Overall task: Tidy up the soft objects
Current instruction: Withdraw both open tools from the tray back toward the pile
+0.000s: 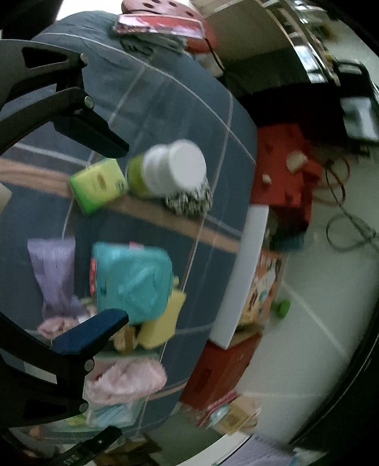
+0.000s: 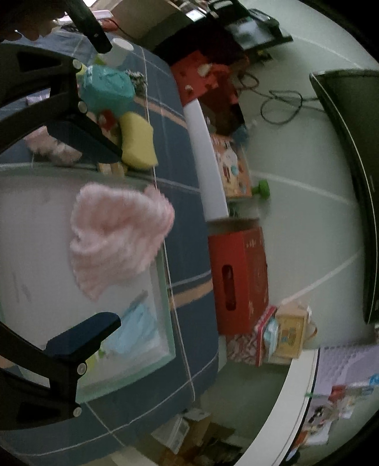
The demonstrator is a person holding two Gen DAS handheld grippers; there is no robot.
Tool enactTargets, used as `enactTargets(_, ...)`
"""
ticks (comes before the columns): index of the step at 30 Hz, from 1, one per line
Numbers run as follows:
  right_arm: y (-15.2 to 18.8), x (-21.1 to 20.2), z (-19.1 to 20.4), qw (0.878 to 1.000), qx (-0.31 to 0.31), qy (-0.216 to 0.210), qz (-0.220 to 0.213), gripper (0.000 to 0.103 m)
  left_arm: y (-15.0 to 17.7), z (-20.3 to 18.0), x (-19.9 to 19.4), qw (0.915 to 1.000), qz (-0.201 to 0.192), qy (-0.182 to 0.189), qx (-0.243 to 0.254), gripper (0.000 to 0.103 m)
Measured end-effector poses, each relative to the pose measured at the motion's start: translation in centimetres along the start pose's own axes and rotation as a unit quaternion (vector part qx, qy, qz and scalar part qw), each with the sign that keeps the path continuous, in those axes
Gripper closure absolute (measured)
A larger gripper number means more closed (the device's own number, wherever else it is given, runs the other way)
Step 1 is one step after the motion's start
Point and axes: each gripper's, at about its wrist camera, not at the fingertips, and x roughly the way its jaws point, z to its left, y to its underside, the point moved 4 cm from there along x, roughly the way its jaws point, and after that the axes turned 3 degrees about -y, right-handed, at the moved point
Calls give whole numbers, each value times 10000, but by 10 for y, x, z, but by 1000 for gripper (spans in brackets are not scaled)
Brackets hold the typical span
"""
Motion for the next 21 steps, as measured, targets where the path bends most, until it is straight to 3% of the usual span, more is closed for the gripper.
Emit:
enactTargets(11,21,9,70,9958,-419,-719,372,0,14,79,12,9960,371,-349,-740,0)
enactTargets(21,56,21,131,9840,-943,-1225,890,0,29,89,25,9943,723,-206,-756,0)
